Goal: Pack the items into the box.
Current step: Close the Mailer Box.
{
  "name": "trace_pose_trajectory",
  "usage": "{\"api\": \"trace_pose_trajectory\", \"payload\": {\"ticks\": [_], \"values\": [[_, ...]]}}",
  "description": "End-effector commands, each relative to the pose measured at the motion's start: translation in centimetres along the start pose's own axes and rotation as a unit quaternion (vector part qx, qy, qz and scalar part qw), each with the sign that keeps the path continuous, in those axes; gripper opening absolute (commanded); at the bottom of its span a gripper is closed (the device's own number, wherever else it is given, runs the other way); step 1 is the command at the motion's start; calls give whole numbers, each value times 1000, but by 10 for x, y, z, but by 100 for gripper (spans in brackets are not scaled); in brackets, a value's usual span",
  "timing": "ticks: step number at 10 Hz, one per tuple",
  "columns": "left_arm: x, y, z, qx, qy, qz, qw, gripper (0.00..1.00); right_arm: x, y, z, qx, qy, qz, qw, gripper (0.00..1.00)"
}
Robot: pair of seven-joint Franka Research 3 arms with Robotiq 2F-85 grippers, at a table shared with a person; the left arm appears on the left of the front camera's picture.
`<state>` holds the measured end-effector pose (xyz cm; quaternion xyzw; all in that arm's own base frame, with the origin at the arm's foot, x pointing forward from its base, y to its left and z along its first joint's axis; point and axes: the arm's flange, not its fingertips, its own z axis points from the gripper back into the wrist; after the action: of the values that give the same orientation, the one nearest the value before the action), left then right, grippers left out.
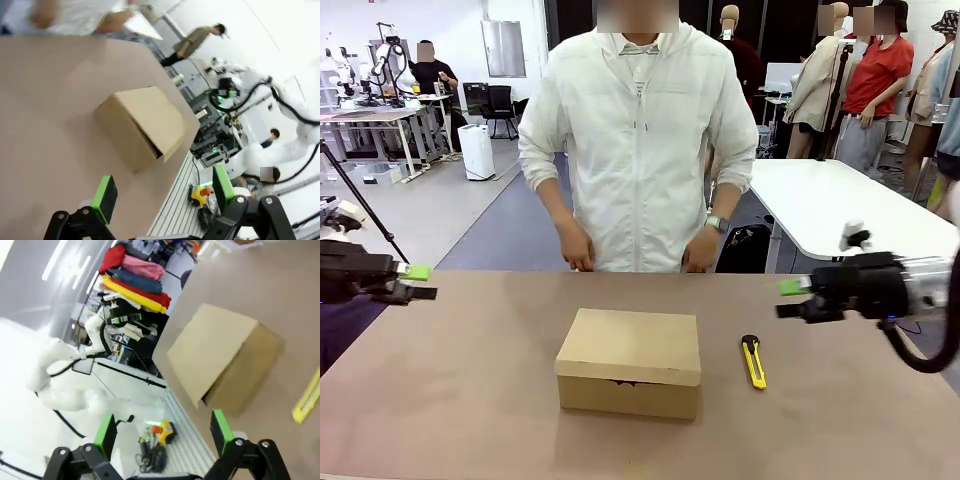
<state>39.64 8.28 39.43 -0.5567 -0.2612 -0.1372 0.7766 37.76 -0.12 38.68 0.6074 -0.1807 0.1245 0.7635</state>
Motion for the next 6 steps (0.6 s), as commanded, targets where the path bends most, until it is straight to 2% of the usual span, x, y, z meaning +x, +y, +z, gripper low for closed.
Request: {"api": "trace_pose_trajectory", "payload": {"ticks": [1,2,3,4,5,6], "values": [[-6,-2,36,18,-4,120,993,100,-35,15,47,-12,-39,-52,998,100],[-12,9,50,49,-14,152,987,100,-43,4,67,-13,-54,-75,996,100],[-17,19,59,55,10,158,986,100,-50,-9,79,-22,-48,-102,993,100],[-16,31,60,77,-7,162,984,100,-44,-22,79,-25,-99,-88,991,100],[-21,18,57,56,-7,144,988,100,-21,-11,86,-25,-51,-72,996,100],[-21,18,57,56,-7,144,988,100,-21,-11,86,-25,-51,-72,996,100]]}}
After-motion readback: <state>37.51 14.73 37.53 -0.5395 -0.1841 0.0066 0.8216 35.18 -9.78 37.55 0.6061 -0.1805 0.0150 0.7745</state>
